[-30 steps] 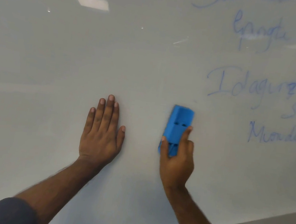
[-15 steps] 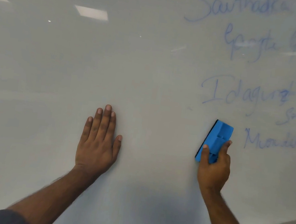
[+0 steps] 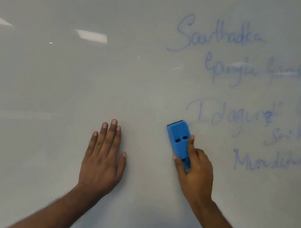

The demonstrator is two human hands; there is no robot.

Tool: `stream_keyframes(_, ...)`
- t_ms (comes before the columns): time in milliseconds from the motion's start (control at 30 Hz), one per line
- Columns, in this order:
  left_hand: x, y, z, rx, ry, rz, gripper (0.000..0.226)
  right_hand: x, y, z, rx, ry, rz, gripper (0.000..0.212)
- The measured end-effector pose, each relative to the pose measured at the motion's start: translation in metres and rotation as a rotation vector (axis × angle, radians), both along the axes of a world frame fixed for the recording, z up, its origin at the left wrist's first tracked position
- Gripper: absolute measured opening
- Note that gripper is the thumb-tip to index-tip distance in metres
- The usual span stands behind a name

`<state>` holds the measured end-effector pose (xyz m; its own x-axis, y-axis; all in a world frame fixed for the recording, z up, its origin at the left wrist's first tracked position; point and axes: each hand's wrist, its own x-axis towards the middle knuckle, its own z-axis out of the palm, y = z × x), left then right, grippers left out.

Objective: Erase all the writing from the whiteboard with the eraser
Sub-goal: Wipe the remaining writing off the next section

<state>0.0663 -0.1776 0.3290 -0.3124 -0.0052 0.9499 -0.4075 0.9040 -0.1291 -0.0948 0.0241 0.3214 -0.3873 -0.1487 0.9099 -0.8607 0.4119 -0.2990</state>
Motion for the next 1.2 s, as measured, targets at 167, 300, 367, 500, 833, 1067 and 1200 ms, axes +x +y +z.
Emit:
stream_keyframes(167, -0.024, 0.019, 0.043, -0.01, 0.005, 0.004, 0.071, -0.005, 0.008, 0.016, 0.367, 0.365, -0.026, 0.069)
stream_keyframes(300, -0.037, 0.024, 0.07, -0.029, 0.012, 0.026, 0.069, -0.031, 0.03, 0.066, 0.249, 0.246, -0.06, 0.078)
stream_keyframes(367, -0.04, 0.025, 0.084, -0.038, 0.023, 0.036, 0.068, -0.039, 0.038, 0.094, 0.201, 0.204, -0.002, 0.077)
stream_keyframes(500, -0.043, 0.028, 0.118, -0.057, 0.056, 0.06, 0.068, -0.045, 0.052, 0.146, 0.04, 0.184, 0.128, 0.074)
stream_keyframes(833, -0.038, 0.032, 0.215, -0.184, 0.064, 0.145, 0.068, -0.059, 0.062, 0.259, -0.016, 0.354, 0.127, 0.07)
stream_keyframes(1067, -0.053, 0.026, 0.263, -0.217, 0.033, 0.121, 0.071, -0.059, 0.042, 0.32, -0.126, 0.41, 0.107, 0.068)
stream_keyframes(1200, -0.067, 0.016, 0.264, -0.193, 0.029, 0.149, 0.077, -0.068, 0.036, 0.352, -0.152, 0.43, 0.029, 0.067)
